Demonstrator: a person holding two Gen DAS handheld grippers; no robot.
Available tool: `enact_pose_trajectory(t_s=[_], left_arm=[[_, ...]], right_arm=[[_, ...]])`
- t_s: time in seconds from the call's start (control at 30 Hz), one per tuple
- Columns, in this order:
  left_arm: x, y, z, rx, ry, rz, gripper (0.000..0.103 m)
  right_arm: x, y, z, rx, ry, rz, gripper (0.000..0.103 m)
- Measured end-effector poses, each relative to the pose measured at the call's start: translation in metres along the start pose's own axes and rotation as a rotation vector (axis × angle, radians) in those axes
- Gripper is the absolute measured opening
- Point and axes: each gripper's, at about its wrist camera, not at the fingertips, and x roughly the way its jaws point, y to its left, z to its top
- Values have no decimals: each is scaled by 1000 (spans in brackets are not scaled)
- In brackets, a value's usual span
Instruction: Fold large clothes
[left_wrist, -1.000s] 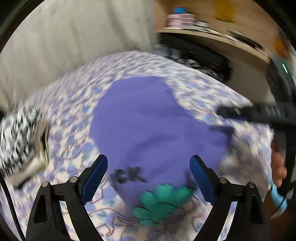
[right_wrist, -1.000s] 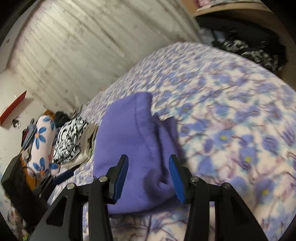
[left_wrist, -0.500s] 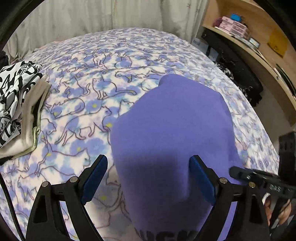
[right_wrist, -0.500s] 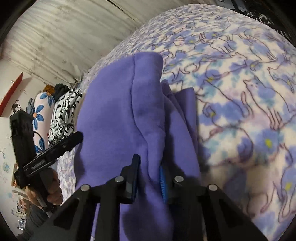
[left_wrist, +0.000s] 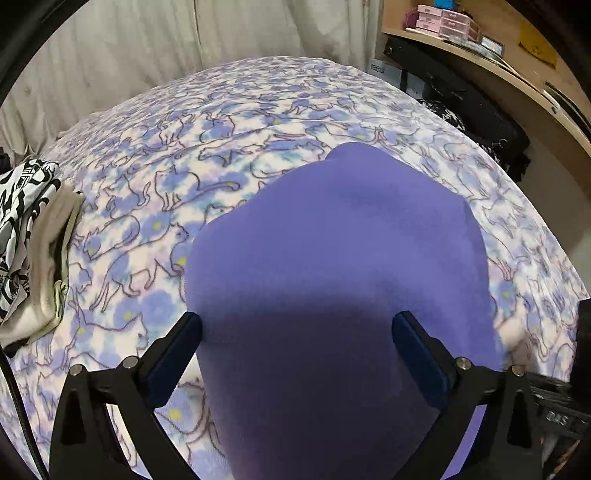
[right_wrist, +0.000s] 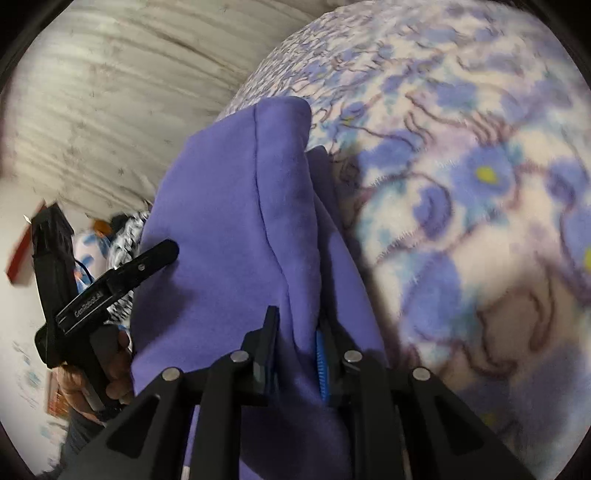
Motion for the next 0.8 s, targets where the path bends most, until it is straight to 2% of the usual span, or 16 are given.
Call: enact_pose_trajectory(t_s=[0.03,0.1,0.17,0.2,0.27,0.4,0.47,0.5,0.53,0.57,0.7,0.8], left_arm=[[0,3,1,-13,0,-9,102],[0,11,3,-38,0,-28,103],[2,18,4,-55,6,-53,103],[3,20,4,-58,7,-58,103],[3,21,5,-53,8,-62,103],[3,17,12,-23,9,-50,103],[3,17,19,-15,2,-43,103],[4,17,22,-15,0,-40,103],[5,17,25,-15,1,-36,103],[8,17,29,-13,1,-28,103],[23,11,39,-4,33,1,103],[35,2,43,20,74,56,103]], right_arm=[[-4,11,6,-45,5,-34,22],[-11,23,19,-91,-14,-27,33],[-15,30,38,-107,-57,-23,59],[-15,32,47,-111,-74,-32,63],[-10,32,71,-100,-85,-47,65],[18,23,111,-32,-15,-8,65],[36,22,121,-23,19,-17,65],[45,22,124,-39,41,-17,53],[53,24,126,-60,67,-25,22],[55,26,124,-72,73,-42,16],[62,40,120,-163,43,-181,16],[79,28,120,-131,77,-204,18]])
